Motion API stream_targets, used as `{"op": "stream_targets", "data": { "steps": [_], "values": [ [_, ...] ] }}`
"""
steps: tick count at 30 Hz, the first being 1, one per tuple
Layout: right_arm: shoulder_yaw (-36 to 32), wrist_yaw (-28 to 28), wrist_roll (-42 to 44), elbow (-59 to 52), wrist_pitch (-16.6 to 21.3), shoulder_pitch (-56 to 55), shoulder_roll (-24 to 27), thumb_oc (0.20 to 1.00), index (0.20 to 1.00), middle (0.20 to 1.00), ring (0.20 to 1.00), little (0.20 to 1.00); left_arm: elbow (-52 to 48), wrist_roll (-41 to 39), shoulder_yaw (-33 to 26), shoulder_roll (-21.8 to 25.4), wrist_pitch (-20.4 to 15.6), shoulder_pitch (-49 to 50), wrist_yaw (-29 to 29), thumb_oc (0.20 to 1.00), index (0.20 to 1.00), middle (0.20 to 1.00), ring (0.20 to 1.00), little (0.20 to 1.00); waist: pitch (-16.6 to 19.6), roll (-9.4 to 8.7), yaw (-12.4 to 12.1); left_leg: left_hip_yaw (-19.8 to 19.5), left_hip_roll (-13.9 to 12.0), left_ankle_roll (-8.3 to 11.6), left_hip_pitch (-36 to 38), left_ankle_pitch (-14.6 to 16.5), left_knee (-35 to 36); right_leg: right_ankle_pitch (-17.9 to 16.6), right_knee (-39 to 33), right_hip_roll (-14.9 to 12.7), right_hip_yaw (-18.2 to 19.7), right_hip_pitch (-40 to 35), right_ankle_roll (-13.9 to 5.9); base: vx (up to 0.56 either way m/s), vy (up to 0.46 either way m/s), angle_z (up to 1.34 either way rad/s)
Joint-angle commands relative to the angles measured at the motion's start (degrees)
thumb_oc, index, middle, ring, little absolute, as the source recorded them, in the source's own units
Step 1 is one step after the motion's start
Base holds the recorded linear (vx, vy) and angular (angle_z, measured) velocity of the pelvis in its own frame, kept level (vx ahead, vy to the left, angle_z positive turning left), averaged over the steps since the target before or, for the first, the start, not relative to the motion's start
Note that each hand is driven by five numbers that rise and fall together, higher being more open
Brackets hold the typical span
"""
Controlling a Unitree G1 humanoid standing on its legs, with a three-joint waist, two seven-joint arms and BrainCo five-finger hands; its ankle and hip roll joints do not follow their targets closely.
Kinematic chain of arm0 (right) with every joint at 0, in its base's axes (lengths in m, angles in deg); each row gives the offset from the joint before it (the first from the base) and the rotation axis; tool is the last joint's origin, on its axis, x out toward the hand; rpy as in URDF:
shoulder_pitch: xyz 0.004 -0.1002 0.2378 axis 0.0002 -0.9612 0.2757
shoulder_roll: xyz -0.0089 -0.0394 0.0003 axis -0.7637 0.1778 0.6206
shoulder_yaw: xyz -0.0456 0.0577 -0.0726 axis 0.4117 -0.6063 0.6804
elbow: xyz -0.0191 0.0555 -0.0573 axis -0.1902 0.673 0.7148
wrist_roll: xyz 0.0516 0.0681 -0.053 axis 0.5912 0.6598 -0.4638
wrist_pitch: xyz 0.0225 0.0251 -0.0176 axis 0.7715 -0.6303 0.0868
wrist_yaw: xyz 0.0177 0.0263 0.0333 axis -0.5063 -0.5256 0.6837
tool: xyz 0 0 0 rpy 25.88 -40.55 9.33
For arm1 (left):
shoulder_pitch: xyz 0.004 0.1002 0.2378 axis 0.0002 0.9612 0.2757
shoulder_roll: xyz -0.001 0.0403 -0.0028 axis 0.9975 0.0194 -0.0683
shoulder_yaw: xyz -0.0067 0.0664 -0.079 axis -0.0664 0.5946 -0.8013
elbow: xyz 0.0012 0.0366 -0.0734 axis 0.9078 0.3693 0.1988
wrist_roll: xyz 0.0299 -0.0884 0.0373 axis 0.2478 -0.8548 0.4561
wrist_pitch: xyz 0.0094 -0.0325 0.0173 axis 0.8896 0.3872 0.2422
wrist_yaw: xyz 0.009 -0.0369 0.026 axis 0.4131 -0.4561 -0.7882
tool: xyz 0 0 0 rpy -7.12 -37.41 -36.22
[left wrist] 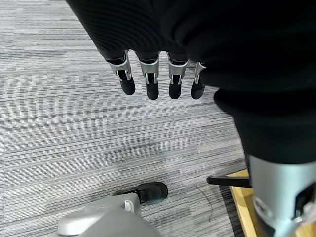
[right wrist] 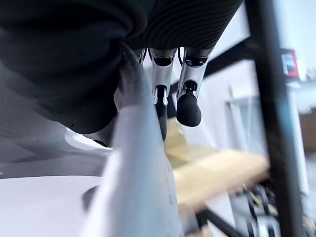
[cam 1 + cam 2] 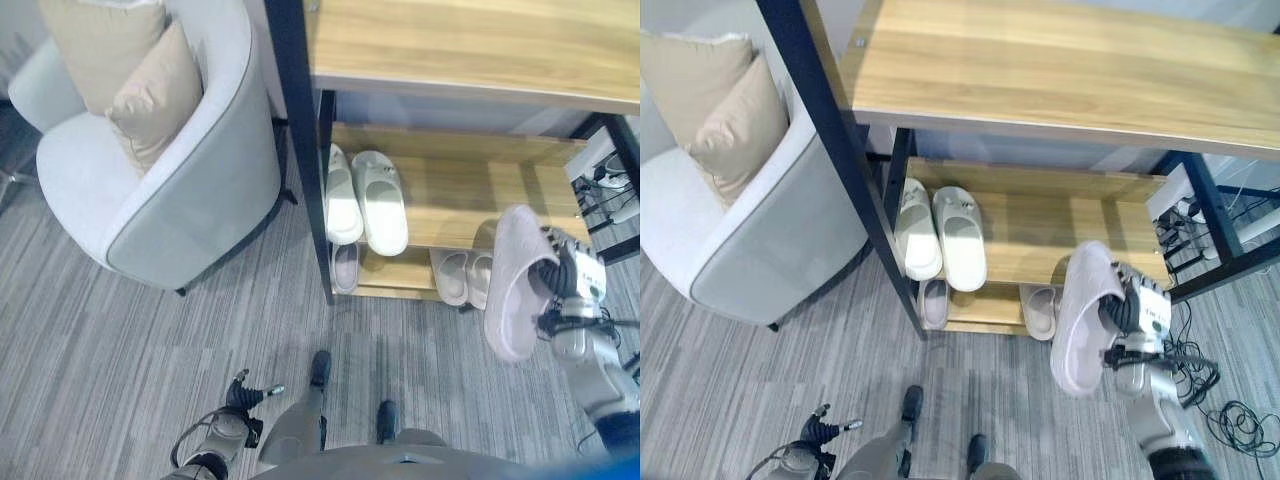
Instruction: Arrange the slippers neatly on the shoe rack.
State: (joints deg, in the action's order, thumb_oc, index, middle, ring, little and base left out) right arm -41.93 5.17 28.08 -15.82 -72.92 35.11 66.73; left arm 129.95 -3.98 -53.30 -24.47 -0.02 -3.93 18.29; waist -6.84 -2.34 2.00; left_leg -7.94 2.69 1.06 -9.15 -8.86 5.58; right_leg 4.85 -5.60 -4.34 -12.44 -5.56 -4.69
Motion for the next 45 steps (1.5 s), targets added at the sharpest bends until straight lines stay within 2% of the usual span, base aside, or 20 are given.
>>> {"op": "stream_targets", "data": {
  "steps": [1, 3, 9, 10, 12, 13, 15, 17, 18, 19, 20, 22, 26, 28, 30, 31, 32, 35, 37, 45],
  "values": [
    [-1.0, 1.5, -0.2, -2.4, 3.6, 2.6, 2.5, 0.2, 0.2, 0.2, 0.2, 0.2, 2.6, 0.2, -0.7, -0.6, -0.5, -2.4, -0.1, 1.0, 1.0, 1.0, 1.0, 1.0, 0.7, -0.16, -2.0, -0.1, -3.0, 0.87, 6.8, 11.4, -1.2, 0.3, 3.5, -2.2, 0.5, 2.9, -2.06, 0.05, -0.046, -0.2],
    [-1.7, 3.7, 2.7, -0.6, 4.5, -2.4, -0.3, 0.2, 0.2, 0.2, 0.2, 0.2, 2.0, -1.8, -2.1, -1.3, -0.3, 0.1, 1.3, 1.0, 1.0, 1.0, 1.0, 1.0, 1.4, -0.06, -1.9, 1.3, -3.4, 0.88, 9.7, 13.5, -4.4, 1.8, 4.4, -1.6, 1.4, -0.5, -1.48, 0.09, -0.08, -0.2],
    [-0.2, 7.7, 7.8, 4.2, 5.9, -6.8, -3.8, 0.2, 0.2, 0.2, 0.2, 0.2, 2.4, -3.5, -2.1, -2.4, -0.1, 1.8, 2.9, 1.0, 1.0, 1.0, 1.0, 1.0, 2.8, 0.22, -0.6, 2.0, -3.8, 1.0, 12.4, 13.9, -4.5, 2.6, 5.1, -1.0, 2.1, -2.5, -0.95, 0.01, -0.047, -0.14],
    [0.0, 8.2, 9.1, 4.8, 6.0, -6.1, -4.0, 0.2, 0.2, 0.2, 0.2, 0.2, 1.7, -3.8, -1.8, -2.2, -0.1, 1.6, 3.0, 1.0, 1.0, 1.0, 1.0, 1.0, 2.5, 0.24, -0.5, 2.1, -3.7, 1.01, 11.8, 14.1, -5.5, 3.0, 6.2, -1.1, 2.0, -2.0, -0.83, -0.14, -0.019, -0.04],
    [0.1, 8.1, 10.9, 5.0, 6.2, -3.8, -3.4, 0.2, 0.2, 0.2, 0.2, 0.2, -0.1, -4.9, -0.9, -1.3, -0.5, -0.4, 2.7, 1.0, 1.0, 1.0, 1.0, 1.0, -1.3, -0.16, 0.1, 1.8, -3.4, 1.22, 6.8, 14.3, -10.6, 4.4, 11.9, -1.6, 1.3, 2.5, -0.39, -0.53, 0.009, 0.17],
    [0.0, 6.7, 13.4, 4.4, 6.0, 1.2, -2.7, 0.2, 0.2, 0.2, 0.2, 0.2, -4.0, -8.2, 0.1, -0.3, -1.9, -3.6, 1.1, 1.0, 1.0, 1.0, 1.0, 1.0, -8.4, -0.33, 0.5, 0.5, -2.6, 1.49, -7.4, 15.1, -22.9, 6.2, 26.0, -4.0, 0.0, 16.6, 0.03, -0.77, 0.038, 0.43],
    [0.5, 4.3, 15.0, 6.0, 5.4, 4.6, -2.9, 0.2, 0.2, 0.2, 0.2, 0.2, -5.7, -11.5, -0.8, 0.2, -3.6, -2.5, -0.4, 1.0, 1.0, 1.0, 1.0, 1.0, -9.5, 0.07, -0.9, -0.2, -2.0, 1.43, -16.2, 17.0, -30.7, 9.1, 35.1, -5.5, -0.1, 25.4, 0.78, -0.53, 0.033, 0.9],
    [3.5, 2.0, 14.9, 4.5, 4.9, 11.7, -2.2, 0.2, 0.2, 0.2, 0.2, 0.2, -3.9, -16.7, -2.6, 1.4, -4.7, -6.9, -2.2, 1.0, 1.0, 1.0, 1.0, 1.0, -13.0, -0.59, -1.6, 0.2, -2.2, 0.86, -28.7, 20.4, -43.3, 13.8, 49.2, -7.0, 2.1, 39.5, 2.27, -0.35, 0.028, 0.46],
    [3.8, 1.4, 14.9, 4.6, 4.8, 13.8, -1.6, 0.2, 0.2, 0.2, 0.2, 0.2, -4.7, -18.2, -3.2, 2.0, -5.4, -7.7, -2.6, 1.0, 1.0, 1.0, 1.0, 1.0, -13.4, -0.63, -1.8, 0.5, -2.2, 0.64, -32.7, 21.3, -46.8, 14.5, 52.2, -7.6, 2.6, 43.1, 2.47, -0.25, 0.042, -0.43],
    [5.0, -0.8, 14.5, 4.1, 4.6, 21.8, 0.8, 0.2, 0.2, 0.2, 0.2, 0.2, -7.3, -23.3, -3.9, 3.3, -7.8, -9.9, -4.2, 1.0, 1.0, 1.0, 1.0, 1.0, -14.4, -0.01, -2.2, 0.9, -1.3, 0.13, -44.7, 26.4, -59.1, 19.7, 63.7, -8.4, 5.0, 55.2, 2.76, -0.17, 0.042, -0.12],
    [5.9, -2.3, 14.2, 3.9, 4.6, 27.9, 2.8, 0.2, 0.2, 0.2, 0.2, 0.2, -9.5, -24.5, -3.7, 4.0, -9.1, -11.2, -5.9, 1.0, 1.0, 1.0, 1.0, 1.0, -14.2, 0.36, -2.3, 1.2, -0.3, -0.15, -53.8, 29.0, -66.9, 22.2, 71.4, -9.3, 6.5, 64.0, 3.15, -0.09, 0.085, 0.1],
    [5.7, -5.2, 13.1, 3.1, 4.2, 34.5, 6.2, 0.2, 0.2, 0.2, 0.2, 0.2, -13.8, -25.3, -3.0, 4.2, -10.9, -10.7, -8.1, 1.0, 1.0, 1.0, 1.0, 1.0, -14.0, 1.37, -3.1, 1.2, 0.1, -1.38, -62.9, 33.4, -77.1, 25.8, 82.2, -10.2, 8.5, 73.9, 3.24, 0.07, 0.112, -0.09],
    [5.3, -9.0, 10.1, 1.2, 3.0, 43.7, 14.4, 0.2, 0.2, 0.2, 0.2, 0.2, -21.4, -25.8, -1.8, 5.9, -12.7, -8.4, -9.8, 1.0, 1.0, 1.0, 1.0, 1.0, -13.7, 2.88, -4.5, 0.7, 1.9, -1.55, -73.0, 38.2, -90.5, 30.4, 96.4, -12.0, 9.8, 84.2, 3.15, 0.18, 0.06, -0.1],
    [6.3, -10.5, 10.7, 3.6, 2.5, 49.0, 17.2, 0.2, 0.2, 0.2, 0.2, 0.2, -22.9, -25.6, -0.8, 6.9, -13.1, -7.5, -10.4, 1.0, 1.0, 1.0, 1.0, 1.0, -13.9, 3.33, -5.4, 0.3, 2.6, -1.48, -76.3, 40.4, -96.8, 32.1, 102.6, -12.8, 10.2, 87.7, 2.88, 0.21, 0.036, 0.08],
    [7.4, -11.1, 11.2, 5.0, 2.5, 51.3, 17.7, 0.2, 0.2, 0.2, 0.2, 0.2, -23.6, -25.5, -0.7, 7.0, -13.2, -7.0, -10.3, 1.0, 1.0, 1.0, 1.0, 1.0, -14.0, 3.57, -5.7, 0.3, 2.6, -1.48, -77.6, 40.9, -98.9, 32.5, 104.6, -13.0, 10.7, 89.0, 2.68, 0.16, 0.007, -0.07],
    [9.4, -11.7, 12.7, 8.8, 2.6, 56.4, 20.0, 0.2, 0.2, 0.2, 0.2, 0.2, -24.9, -25.6, 0.1, 8.0, -13.9, -5.8, -10.7, 1.0, 1.0, 1.0, 1.0, 1.0, -15.0, 4.09, -7.0, 0.0, 3.1, -1.18, -80.7, 42.9, -104.8, 33.9, 110.1, -14.1, 11.4, 91.4, 2.38, 0.16, 0.0, 0.01],
    [9.7, -11.8, 12.8, 9.1, 2.6, 56.8, 20.0, 0.2, 0.2, 0.2, 0.2, 0.2, -24.9, -25.6, 0.0, 7.9, -13.9, -5.8, -10.8, 1.0, 1.0, 1.0, 1.0, 1.0, -15.2, 4.08, -6.9, 0.1, 3.1, -1.18, -80.7, 43.1, -105.1, 34.0, 110.3, -14.1, 11.5, 91.6, 2.35, 0.24, -0.019, 0.07],
    [14.7, -12.5, 17.6, 16.7, 4.0, 67.1, 21.4, 0.2, 0.2, 0.2, 0.2, 0.2, -24.3, -25.9, 1.6, 8.8, -14.6, -5.7, -11.0, 1.0, 1.0, 1.0, 1.0, 1.0, -18.8, 4.44, -8.6, 0.0, 3.5, -0.59, -80.8, 45.2, -110.5, 35.0, 116.8, -14.3, 14.0, 91.9, 2.09, 0.13, -0.013, 0.05],
    [20.7, -9.6, 19.3, 23.2, 4.3, 71.6, 23.8, 0.2, 0.2, 0.2, 0.2, 0.2, -26.9, -27.8, 1.5, 10.3, -16.1, -4.5, -11.1, 1.0, 1.0, 1.0, 1.0, 1.0, -22.4, 4.42, -9.8, -0.5, 3.8, 0.19, -80.8, 47.2, -115.4, 35.8, 122.3, -15.2, 16.0, 91.5, 2.53, 0.15, -0.057, 0.01],
    [30.0, -7.7, 19.1, 34.5, 4.8, 78.2, 25.4, 0.2, 0.2, 0.2, 0.2, 0.2, -32.1, -27.7, 3.2, 13.5, -17.8, -1.1, -11.0, 1.0, 1.0, 1.0, 1.0, 1.0, -23.0, 4.7, -11.8, -1.8, 3.5, 1.21, -80.8, 50.1, -119.1, 36.7, 126.5, -15.7, 18.4, 91.9, 3.3, 0.05, -0.03, -0.02]
  ]
}}
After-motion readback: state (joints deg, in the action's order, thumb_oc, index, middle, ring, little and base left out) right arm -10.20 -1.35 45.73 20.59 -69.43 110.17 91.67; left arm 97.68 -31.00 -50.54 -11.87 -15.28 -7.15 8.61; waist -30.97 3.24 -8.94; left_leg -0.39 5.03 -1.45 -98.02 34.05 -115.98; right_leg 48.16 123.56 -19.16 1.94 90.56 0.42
